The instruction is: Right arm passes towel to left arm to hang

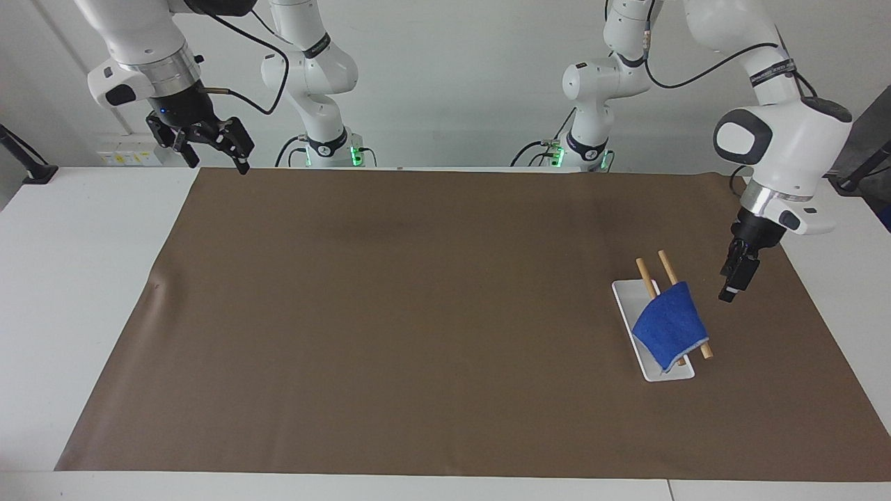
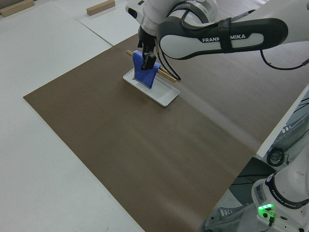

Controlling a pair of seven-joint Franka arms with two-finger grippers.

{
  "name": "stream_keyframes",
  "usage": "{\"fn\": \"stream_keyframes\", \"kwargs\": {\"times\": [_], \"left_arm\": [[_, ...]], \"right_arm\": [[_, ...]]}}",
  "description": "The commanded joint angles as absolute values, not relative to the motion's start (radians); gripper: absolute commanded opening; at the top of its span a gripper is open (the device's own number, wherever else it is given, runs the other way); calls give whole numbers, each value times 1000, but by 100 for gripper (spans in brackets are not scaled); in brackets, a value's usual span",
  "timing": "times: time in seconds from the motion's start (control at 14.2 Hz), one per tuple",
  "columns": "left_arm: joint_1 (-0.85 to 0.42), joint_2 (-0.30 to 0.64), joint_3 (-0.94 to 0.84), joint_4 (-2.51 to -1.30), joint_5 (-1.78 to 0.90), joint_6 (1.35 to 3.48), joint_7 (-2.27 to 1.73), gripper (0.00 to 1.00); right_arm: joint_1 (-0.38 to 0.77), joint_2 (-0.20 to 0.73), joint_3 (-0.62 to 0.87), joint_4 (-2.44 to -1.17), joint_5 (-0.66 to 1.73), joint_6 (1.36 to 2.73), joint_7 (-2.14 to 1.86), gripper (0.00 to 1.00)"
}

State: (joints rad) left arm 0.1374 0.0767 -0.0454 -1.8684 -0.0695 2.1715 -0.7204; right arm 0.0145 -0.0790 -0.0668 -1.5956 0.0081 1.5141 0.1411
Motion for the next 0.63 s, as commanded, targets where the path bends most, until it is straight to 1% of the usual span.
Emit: {"fn": "stream_keyframes", "kwargs": {"times": [0.0, 0.21, 0.42, 0.56], "left_arm": [[137, 156, -51, -1662, 21, 1929, -666, 100], [137, 140, -81, -1579, 23, 1724, -521, 100], [133, 60, -84, -1577, 28, 1532, -265, 100], [130, 20, -84, -1577, 64, 1444, -113, 100]], "right_arm": [[2, -72, -61, -1583, -3, 1499, 146, 100], [-5, -75, -63, -1586, 0, 1505, 143, 100], [8, -75, -87, -1588, 0, 1509, 143, 100], [38, -72, -119, -1588, -2, 1522, 140, 100]]}}
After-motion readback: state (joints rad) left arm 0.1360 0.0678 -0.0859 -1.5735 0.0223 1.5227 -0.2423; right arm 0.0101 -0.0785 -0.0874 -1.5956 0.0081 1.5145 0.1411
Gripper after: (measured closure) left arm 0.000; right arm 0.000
